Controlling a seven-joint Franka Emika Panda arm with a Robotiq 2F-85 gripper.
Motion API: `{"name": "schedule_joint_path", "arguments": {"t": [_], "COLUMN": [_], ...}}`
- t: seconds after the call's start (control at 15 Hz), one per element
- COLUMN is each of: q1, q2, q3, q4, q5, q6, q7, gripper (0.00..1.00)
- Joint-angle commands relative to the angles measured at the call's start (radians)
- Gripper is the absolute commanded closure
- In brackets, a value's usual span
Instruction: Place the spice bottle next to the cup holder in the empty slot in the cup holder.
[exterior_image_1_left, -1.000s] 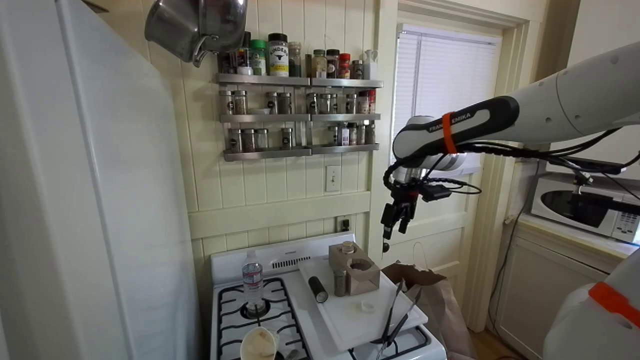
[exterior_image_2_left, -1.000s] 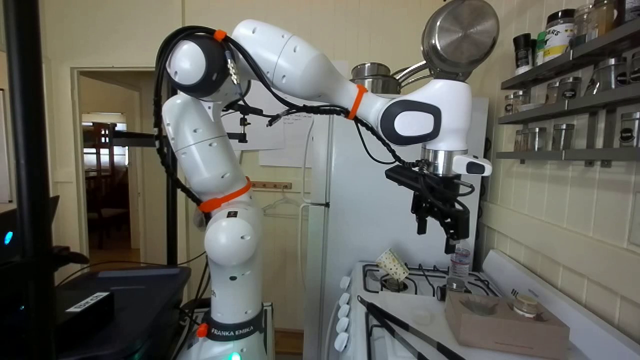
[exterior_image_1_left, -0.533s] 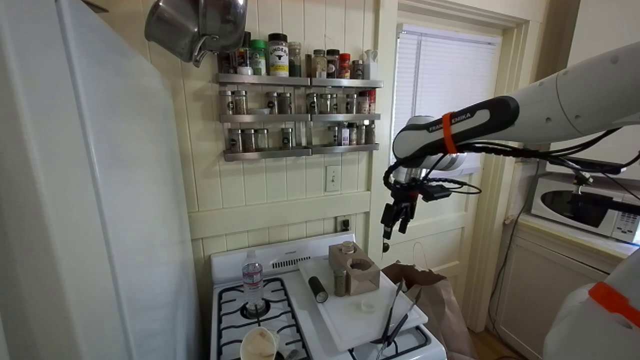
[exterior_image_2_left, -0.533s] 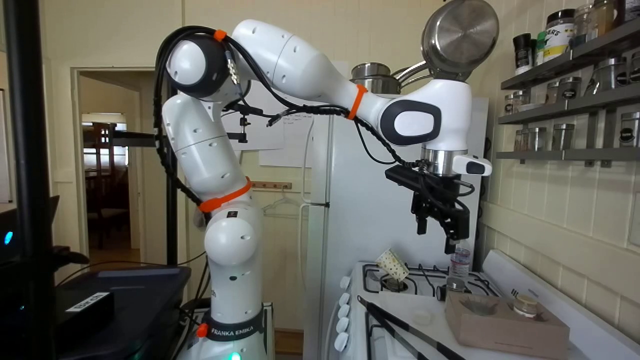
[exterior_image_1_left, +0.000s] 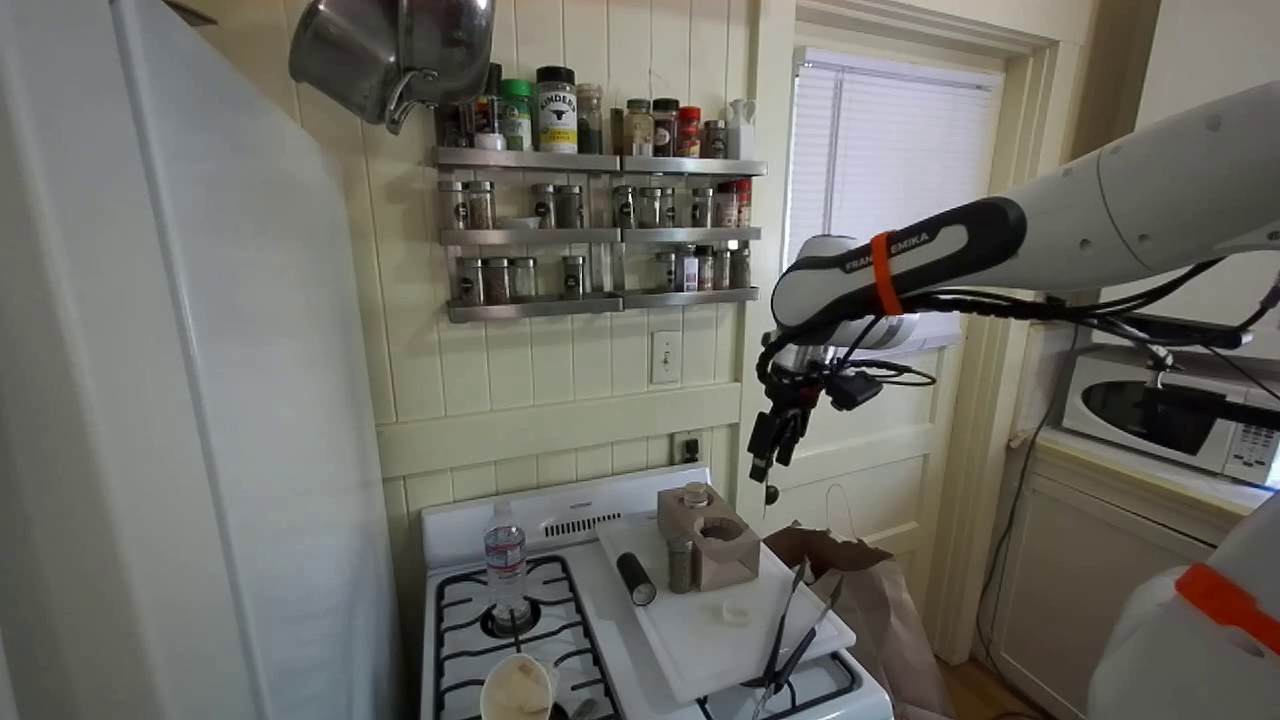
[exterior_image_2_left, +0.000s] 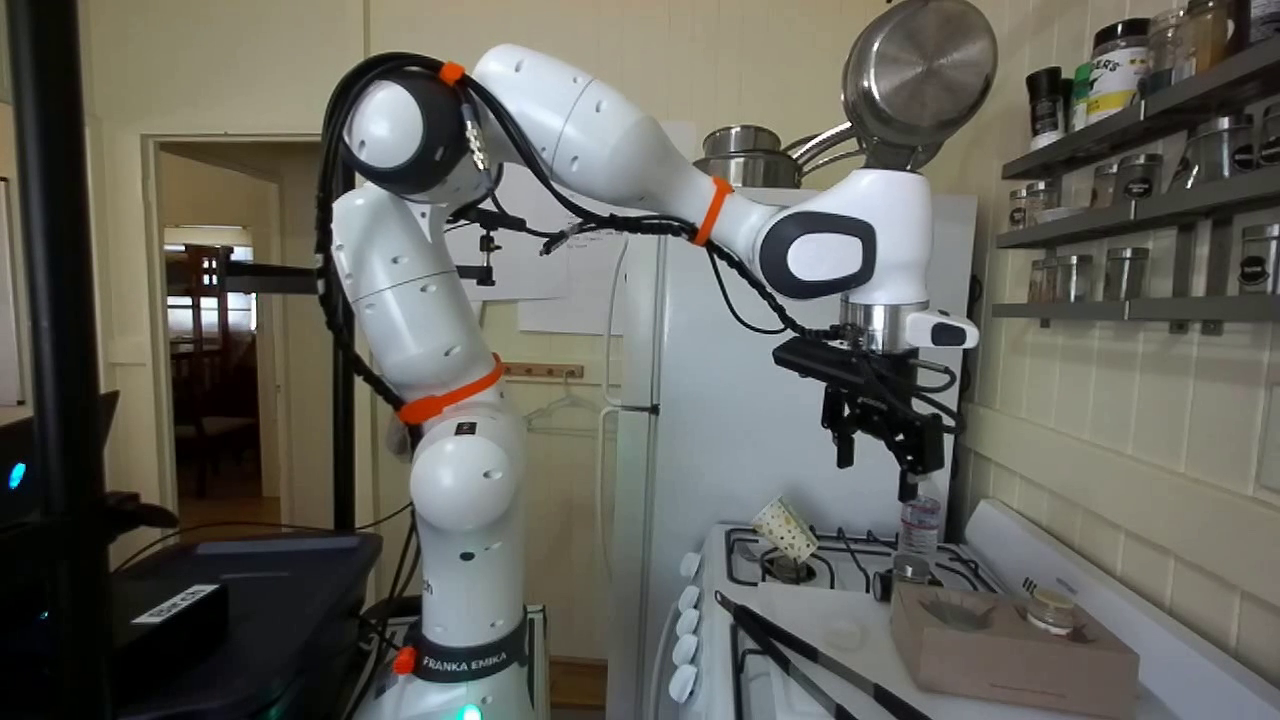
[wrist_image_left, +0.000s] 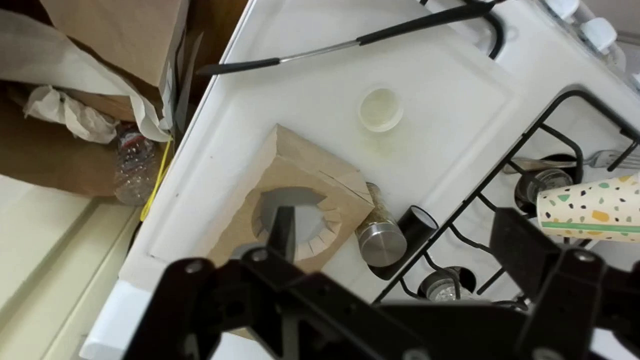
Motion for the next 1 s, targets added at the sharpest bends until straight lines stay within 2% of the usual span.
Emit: {"name": "schedule_joint_path", "arguments": {"t": [0.0,0.2,0.47,0.53,0.73,0.93], "q1": [0.028,0.034,0.022,0.009,0.005,0.021], "q2": [0.037,0.096,0.137,0.118,0.133,0.153], "q3": [0.027,0.046,0.04,0.061,0.061,0.052], "q4": [-0.023,-0.002,0.03,0.003,0.014,0.02], "q5": [-0.016,-0.051,-0.046,-0.031,-0.031,-0.045], "q6": [0.071,0.069,-0.064,-0.003,-0.03,-0.028], "q7": [-0.141,-0.255,-0.439,-0.361,-0.417,-0.587], "gripper": [0.0,0.0,0.0,0.0,0.0,0.0]}}
